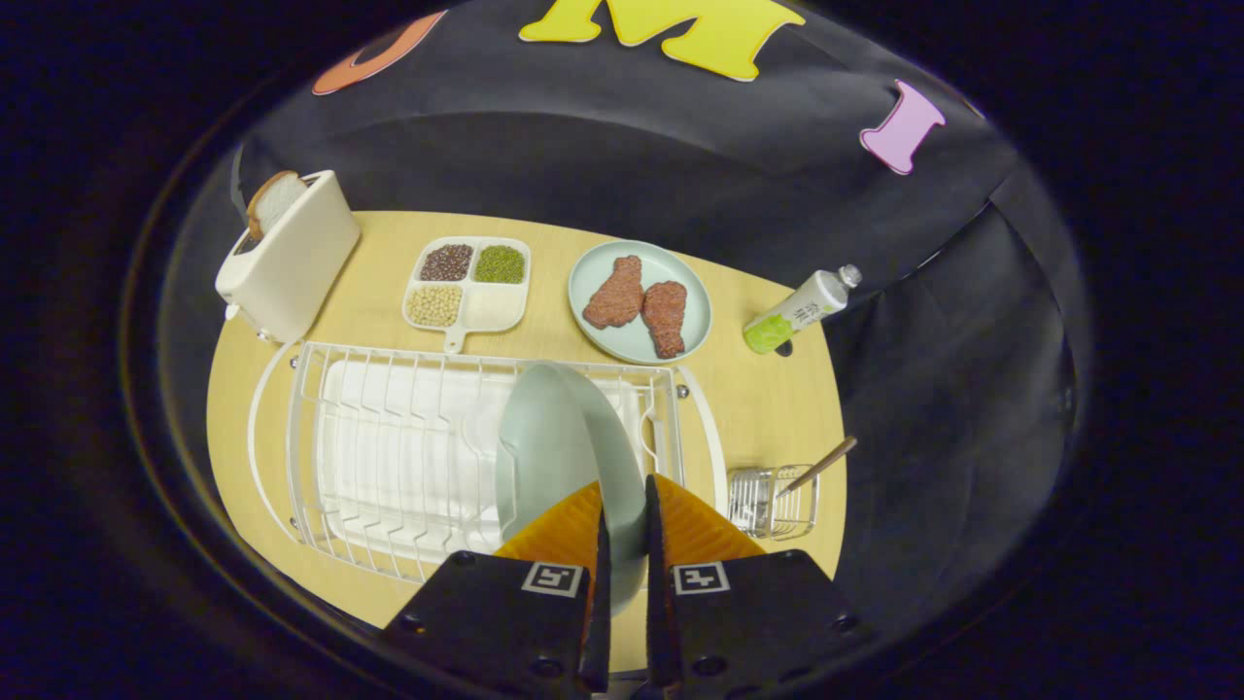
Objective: Take the plate from the dish rack, then take the spoon from the basket and place it into the plate.
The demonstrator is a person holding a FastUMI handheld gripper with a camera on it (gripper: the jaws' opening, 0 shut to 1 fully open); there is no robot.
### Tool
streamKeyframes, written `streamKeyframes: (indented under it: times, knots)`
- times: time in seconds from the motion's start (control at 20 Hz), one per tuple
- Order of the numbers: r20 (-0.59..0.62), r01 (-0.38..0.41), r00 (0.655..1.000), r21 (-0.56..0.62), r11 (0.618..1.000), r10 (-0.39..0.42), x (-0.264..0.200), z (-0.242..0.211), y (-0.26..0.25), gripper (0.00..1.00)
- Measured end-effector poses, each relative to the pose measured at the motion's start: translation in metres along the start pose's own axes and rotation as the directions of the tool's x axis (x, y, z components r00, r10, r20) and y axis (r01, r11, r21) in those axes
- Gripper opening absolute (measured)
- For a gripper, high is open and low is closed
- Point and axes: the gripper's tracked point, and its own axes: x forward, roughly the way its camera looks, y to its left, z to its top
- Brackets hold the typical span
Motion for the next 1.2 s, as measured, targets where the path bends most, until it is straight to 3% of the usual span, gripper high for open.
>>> streamKeyframes:
  times: [0.2, 0.5, 0.85, 1.2]
  knots:
    - [0.061, 0.128, 0.990, 0.011, 0.992, -0.129, -0.019, 0.006, -0.014, 0.17]
    - [0.160, 0.155, 0.975, 0.008, 0.988, -0.155, -0.058, 0.000, -0.026, 0.17]
    - [0.247, -0.095, 0.966, 0.063, 0.994, 0.076, -0.095, -0.071, -0.046, 0.17]
    - [0.275, -0.353, 0.907, 0.086, 0.932, 0.318, -0.074, -0.177, -0.030, 0.16]
